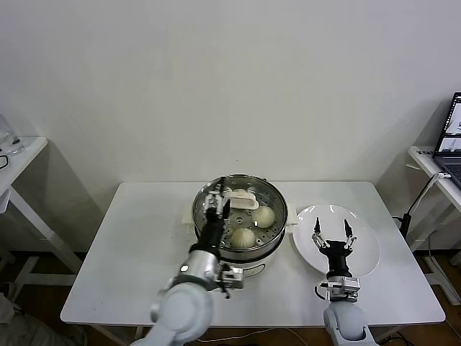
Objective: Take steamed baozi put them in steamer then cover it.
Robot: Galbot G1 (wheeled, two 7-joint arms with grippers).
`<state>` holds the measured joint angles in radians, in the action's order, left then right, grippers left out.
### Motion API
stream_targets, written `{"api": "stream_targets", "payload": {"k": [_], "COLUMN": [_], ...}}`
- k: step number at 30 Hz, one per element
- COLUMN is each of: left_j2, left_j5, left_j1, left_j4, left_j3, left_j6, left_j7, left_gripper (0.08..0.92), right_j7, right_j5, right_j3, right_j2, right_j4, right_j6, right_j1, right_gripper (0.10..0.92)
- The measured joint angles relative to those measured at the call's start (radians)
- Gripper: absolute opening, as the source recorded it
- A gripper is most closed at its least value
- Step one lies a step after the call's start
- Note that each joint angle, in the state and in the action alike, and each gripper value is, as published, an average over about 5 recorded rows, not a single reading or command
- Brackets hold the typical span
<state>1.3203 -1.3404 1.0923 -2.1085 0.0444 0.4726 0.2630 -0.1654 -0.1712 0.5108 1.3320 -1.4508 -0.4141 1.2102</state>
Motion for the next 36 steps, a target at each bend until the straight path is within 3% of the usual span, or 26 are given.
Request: {"api": "stream_targets", "payload": {"k": [6,13,22,36], "left_j2": [-0.059,-0.087,-0.084,-0.079], "left_j5": [0.315,0.773,1.171,1.339], "left_j1": [0.062,0.127,0.169,0.211], "left_j4": [-0.046,0.045,0.236,0.368], "left_j3": [-0.134,-0.333,-0.506,-0.597], "left_j6": [-0.061,-0.26,-0.497,-0.654], "left_j7": [-0.15,-0.269,-0.259,-0.217], "left_gripper": [0.823,0.823,0.823,0.823], "right_j7": [-0.004,-0.021,-0.047,-0.041], "right_j5": [-0.034,-0.063,-0.077,-0.099], "right_j3": [-0.01,-0.015,-0.015,-0.012], "right_j2": [-0.012,-0.023,-0.035,-0.032], "right_j4": [-0.037,-0.078,-0.119,-0.173], "right_j6": [0.04,0.088,0.146,0.189], "right_j1": [0.022,0.05,0.08,0.124], "right_gripper": [0.823,0.823,0.823,0.823]}}
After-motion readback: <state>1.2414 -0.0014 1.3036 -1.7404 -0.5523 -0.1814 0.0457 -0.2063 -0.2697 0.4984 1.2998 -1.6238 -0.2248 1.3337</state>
